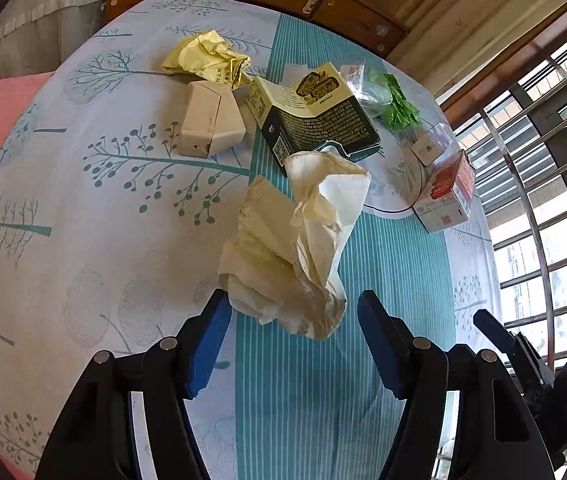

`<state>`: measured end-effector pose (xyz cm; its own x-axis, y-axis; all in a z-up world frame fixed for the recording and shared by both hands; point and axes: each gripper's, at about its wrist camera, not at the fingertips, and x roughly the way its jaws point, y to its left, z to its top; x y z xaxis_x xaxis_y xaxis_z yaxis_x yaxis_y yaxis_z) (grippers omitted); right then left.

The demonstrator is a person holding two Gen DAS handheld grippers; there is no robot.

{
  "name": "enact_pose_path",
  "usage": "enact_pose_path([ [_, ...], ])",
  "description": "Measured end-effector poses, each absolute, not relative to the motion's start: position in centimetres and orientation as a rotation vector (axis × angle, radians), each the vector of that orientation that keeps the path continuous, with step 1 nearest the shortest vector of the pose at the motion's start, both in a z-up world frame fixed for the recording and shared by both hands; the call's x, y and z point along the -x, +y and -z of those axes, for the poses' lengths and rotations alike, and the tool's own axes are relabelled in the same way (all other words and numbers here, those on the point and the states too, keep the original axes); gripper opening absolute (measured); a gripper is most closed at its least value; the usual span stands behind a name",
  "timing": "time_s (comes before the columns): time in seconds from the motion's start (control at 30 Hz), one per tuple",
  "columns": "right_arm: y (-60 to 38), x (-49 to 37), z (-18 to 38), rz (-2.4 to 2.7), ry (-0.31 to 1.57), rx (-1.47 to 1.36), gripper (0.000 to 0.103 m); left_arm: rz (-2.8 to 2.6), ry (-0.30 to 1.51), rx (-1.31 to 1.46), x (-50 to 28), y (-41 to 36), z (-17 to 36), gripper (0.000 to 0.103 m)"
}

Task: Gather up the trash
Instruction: 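Grasp the crumpled tissues with the left tool while the right tool grasps the pink juice carton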

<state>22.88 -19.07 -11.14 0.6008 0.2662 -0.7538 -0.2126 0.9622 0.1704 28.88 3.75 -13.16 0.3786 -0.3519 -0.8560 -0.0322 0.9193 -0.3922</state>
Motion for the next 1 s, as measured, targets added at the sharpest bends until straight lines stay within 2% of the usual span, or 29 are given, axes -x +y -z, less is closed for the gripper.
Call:
enact_pose_path([
  [0.4, -21.7, -26.8, 10.6, -0.22, 0.879, -0.145, 0.076, 0.172, 1.159, 0.353, -31.9, 2.9, 14.5, 0.067],
  [0.47, -22.1, -27.7, 10.4, -0.199, 0.881, -0.167, 0.076, 0.174, 1.143, 0.348, -31.7, 3.0, 14.2, 0.048],
  [0.77, -22.9, -32.4, 8.9, -0.13, 0.861, -0.222, 0.076, 0.146, 1.033, 0.254, -31.7, 1.9, 11.6, 0.034],
  [1.0, -23.5, -37.0, 10.1, -0.028, 0.909, -0.289, 0.076, 0.112, 0.934, 0.193, -31.7, 2.4, 8.4, 0.032],
])
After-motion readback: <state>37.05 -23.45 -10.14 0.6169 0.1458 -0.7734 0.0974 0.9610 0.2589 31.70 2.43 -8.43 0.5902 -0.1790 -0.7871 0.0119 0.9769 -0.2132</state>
